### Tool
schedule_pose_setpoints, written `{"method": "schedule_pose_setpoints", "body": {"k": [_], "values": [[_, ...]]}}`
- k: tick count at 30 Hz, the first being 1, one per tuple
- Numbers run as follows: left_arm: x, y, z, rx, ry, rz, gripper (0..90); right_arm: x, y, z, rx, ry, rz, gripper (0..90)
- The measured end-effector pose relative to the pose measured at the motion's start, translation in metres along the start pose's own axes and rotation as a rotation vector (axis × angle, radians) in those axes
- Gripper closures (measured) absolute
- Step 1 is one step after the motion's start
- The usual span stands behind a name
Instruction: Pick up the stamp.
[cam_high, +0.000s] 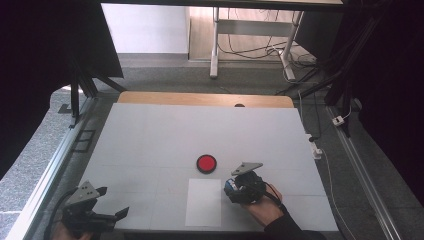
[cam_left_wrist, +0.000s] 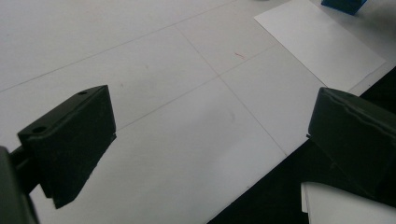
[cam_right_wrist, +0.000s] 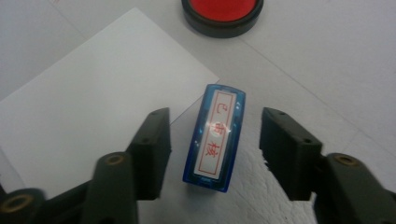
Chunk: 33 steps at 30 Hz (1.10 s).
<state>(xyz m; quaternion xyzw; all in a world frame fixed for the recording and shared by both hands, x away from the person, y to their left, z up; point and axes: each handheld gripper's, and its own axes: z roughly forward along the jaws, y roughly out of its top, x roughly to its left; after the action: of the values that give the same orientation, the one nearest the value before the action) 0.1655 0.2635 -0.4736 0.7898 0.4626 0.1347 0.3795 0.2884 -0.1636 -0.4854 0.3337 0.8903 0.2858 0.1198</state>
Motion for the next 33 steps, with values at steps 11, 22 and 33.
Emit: {"method": "schedule_pose_setpoints", "body": {"k": [11, 22, 33], "values": [[0.0, 0.0, 0.001, 0.003, 0.002, -0.002, 1.4, 0.0, 0.003, 0.002, 0.022, -0.017, -0.013, 70.6], [0.005, 0.0, 0.0, -0.007, -0.026, -0.034, 1.4, -0.007, 0.004, -0.01, -0.041, 0.039, -0.072, 70.7], [0.006, 0.002, 0.002, 0.016, -0.075, -0.028, 1.7, -0.011, 0.008, -0.02, -0.089, 0.1, -0.091, 70.7]]}}
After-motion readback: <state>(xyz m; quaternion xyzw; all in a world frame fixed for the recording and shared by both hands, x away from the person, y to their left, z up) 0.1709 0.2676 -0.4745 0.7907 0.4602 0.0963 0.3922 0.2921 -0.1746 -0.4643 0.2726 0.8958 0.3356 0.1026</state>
